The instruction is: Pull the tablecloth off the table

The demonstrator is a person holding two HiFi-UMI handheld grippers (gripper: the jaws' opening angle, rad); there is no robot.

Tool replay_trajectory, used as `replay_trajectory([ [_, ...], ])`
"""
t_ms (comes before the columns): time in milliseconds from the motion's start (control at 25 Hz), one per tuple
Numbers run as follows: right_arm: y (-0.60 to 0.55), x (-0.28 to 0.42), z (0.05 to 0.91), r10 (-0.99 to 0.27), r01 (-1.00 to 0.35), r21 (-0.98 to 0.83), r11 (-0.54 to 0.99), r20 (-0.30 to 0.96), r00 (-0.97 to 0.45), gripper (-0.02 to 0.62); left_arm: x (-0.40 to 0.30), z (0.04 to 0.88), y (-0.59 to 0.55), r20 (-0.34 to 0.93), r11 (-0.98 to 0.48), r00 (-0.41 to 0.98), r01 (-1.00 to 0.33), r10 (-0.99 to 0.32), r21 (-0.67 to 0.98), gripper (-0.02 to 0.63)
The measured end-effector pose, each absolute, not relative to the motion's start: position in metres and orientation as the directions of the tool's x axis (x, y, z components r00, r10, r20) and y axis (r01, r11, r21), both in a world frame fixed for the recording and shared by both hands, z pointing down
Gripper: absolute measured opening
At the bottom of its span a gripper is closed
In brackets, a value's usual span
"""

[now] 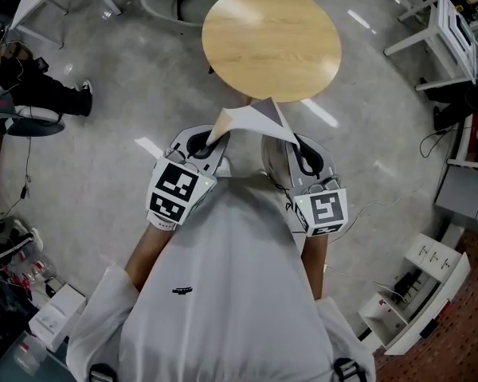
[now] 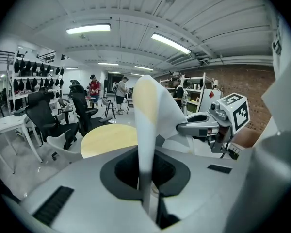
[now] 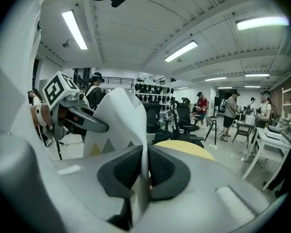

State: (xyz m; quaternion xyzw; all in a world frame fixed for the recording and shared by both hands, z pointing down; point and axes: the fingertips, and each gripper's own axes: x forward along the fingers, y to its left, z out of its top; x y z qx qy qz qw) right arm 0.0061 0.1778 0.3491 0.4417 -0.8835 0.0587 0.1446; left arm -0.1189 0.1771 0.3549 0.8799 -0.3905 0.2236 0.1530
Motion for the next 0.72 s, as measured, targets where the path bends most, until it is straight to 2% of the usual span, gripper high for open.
replay_trajectory([
  [720,0.1757,0.0066,0.3417,-0.744,-0.772,0.008,0.636,0.272,-0.61,0.028,-0.1155,0.3465,0.178,0.501,-0.651,0.601,-0.753,-0.622,0.095,0.015],
])
